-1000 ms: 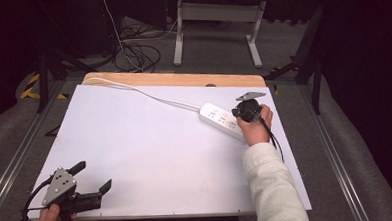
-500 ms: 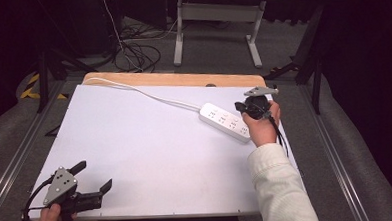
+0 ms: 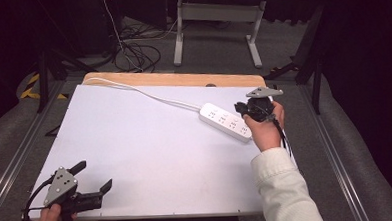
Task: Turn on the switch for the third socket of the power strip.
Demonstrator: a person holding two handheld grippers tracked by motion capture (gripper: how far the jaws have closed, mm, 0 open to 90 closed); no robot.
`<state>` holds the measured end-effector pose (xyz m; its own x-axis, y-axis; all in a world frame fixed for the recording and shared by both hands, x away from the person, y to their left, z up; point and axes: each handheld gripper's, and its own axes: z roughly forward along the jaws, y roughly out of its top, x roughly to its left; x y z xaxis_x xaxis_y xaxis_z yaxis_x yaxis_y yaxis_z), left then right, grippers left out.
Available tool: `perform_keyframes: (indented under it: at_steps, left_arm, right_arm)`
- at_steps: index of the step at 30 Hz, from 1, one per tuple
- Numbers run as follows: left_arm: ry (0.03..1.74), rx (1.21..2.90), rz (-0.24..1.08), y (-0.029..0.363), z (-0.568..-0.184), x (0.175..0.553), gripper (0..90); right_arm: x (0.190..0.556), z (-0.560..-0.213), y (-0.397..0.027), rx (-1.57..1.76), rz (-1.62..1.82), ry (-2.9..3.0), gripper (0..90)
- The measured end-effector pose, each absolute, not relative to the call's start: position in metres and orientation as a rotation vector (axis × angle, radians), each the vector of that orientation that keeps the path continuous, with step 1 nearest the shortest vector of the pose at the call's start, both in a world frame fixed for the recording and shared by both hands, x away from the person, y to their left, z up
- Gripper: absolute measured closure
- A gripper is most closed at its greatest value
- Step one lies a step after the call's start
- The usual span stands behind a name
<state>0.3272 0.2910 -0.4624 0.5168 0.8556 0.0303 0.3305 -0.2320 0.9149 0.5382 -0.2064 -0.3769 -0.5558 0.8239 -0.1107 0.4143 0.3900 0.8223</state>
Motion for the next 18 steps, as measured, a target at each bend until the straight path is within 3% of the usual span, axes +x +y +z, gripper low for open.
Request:
perform_keyframes:
  at_steps: [1, 6, 18]
  left_arm:
    - [0.992, 1.797, 0.685, 0.291, -0.463, 0.327, 2.3]
    - [0.993, 1.787, 0.692, 0.291, -0.462, 0.327, 2.2]
    - [0.993, 1.787, 0.694, 0.291, -0.462, 0.327, 2.2]
  right_arm:
    - [0.538, -0.377, -0.206, 1.058, 1.054, 2.140, 77.8]
    - [0.526, -0.369, -0.204, 0.998, 1.132, 2.124, 52.0]
    - [0.486, -0.352, -0.204, 0.911, 1.286, 2.146, 36.0]
